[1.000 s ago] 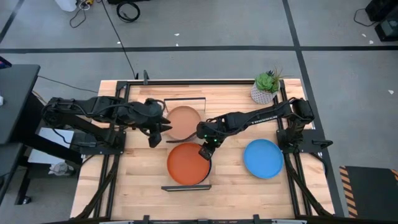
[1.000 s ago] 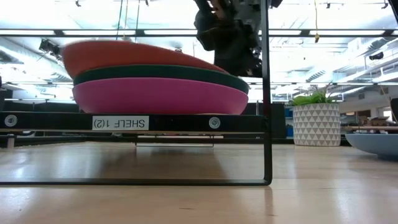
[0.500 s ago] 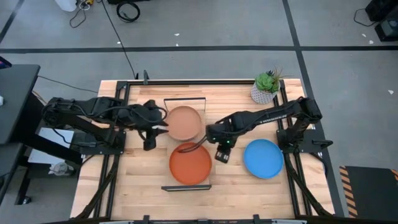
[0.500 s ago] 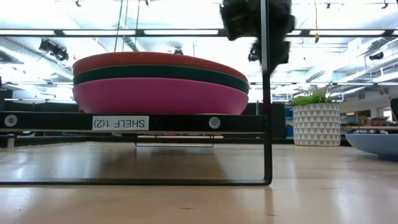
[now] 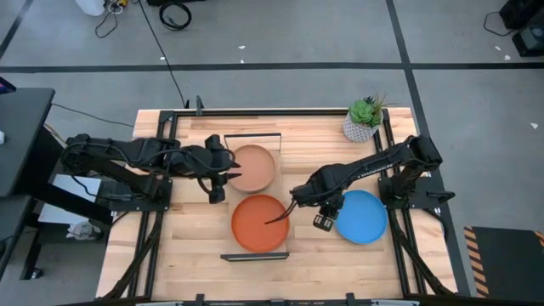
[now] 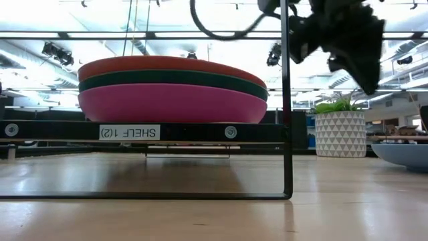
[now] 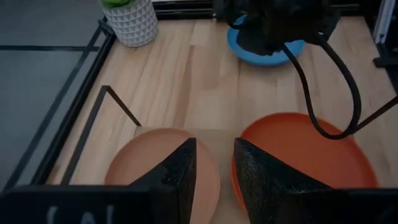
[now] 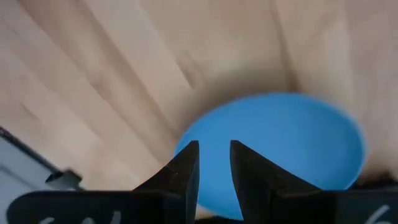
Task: Place and stack plates onto a shelf
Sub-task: Stack the blue plate on top of the orange plate on the shelf
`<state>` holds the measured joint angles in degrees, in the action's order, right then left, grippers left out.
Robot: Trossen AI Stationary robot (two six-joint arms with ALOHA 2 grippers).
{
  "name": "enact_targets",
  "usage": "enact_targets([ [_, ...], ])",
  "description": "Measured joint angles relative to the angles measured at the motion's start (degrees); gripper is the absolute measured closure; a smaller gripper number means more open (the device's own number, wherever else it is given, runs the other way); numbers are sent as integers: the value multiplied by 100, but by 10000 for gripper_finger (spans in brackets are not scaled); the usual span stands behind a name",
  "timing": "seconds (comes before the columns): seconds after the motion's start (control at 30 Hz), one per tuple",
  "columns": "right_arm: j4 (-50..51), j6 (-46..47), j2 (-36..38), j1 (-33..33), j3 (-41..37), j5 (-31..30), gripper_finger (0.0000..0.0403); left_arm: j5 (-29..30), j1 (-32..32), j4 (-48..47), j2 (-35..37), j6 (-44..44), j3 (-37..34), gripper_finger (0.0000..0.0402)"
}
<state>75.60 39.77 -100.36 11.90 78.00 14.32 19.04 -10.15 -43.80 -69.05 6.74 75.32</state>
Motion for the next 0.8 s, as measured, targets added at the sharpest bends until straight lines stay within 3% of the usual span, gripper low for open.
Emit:
enact_targets([
  [0.23, 230, 246, 139, 313, -450, 259, 306, 49, 0, 133, -1, -72, -1, 285],
  [0.5, 168, -211, 1059, 339, -1064, -643, 306, 58, 0, 422, -1, -673, -1, 285],
  [0.6, 179, -768, 1418, 237, -1441, -906, 306, 116, 0, 638, -1, -744, -1, 285],
  [0.8, 122, -2306, 1776, -83, -1983, -688, 303, 132, 0, 1030, -1, -743, -1, 285],
])
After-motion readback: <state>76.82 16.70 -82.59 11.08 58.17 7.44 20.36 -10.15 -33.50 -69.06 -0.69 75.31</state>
